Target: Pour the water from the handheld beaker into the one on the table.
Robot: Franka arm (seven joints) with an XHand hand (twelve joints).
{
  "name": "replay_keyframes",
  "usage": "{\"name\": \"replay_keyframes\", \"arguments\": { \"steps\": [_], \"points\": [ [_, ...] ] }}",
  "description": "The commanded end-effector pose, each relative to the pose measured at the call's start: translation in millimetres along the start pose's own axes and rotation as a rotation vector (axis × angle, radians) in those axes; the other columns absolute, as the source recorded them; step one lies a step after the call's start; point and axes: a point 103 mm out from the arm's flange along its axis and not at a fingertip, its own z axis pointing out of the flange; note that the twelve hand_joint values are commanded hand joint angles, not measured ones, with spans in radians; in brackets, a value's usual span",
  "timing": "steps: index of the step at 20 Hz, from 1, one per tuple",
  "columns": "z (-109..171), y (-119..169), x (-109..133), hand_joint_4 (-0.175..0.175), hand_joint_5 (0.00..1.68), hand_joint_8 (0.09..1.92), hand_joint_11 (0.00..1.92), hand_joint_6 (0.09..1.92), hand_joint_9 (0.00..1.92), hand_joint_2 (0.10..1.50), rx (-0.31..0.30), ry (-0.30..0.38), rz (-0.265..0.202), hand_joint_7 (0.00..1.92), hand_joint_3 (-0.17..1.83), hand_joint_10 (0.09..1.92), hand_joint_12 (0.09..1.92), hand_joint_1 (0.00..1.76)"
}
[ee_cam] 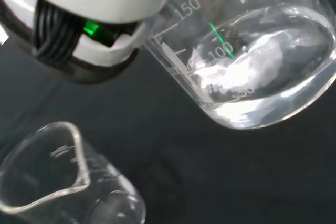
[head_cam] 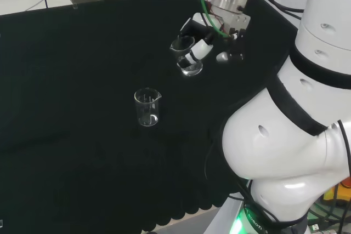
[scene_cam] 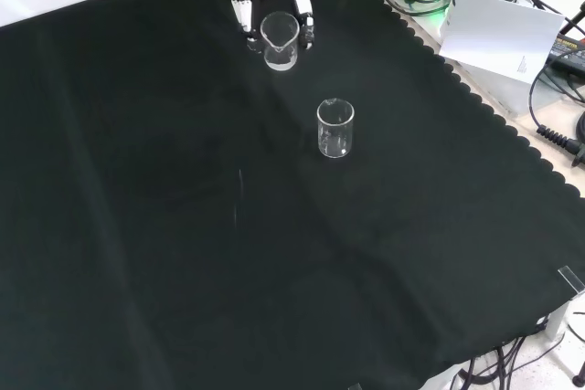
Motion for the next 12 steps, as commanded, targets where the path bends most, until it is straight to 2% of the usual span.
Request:
{"name": "replay_keyframes", "arguments": {
  "steps": [1,6,9,12],
  "points": [
    [14.7,-23.9,28.8,-0.175,1.28,0.70,1.40,0.74,1.69,0.52,0.115,-0.065,-0.014,1.34,0.89,0.31,0.71,1.32],
    [22.0,-20.3,40.5,-0.175,1.28,0.72,1.39,0.76,1.67,0.52,0.199,-0.142,-0.048,1.34,0.90,0.37,0.72,1.32],
    [25.0,-19.4,43.0,-0.175,1.28,0.72,1.39,0.76,1.67,0.52,0.258,-0.203,-0.051,1.33,0.90,0.38,0.72,1.32],
    [22.5,-19.8,41.0,-0.175,1.27,0.75,1.38,0.78,1.65,0.51,0.279,-0.236,-0.045,1.32,0.91,0.43,0.73,1.32]
  ]
}}
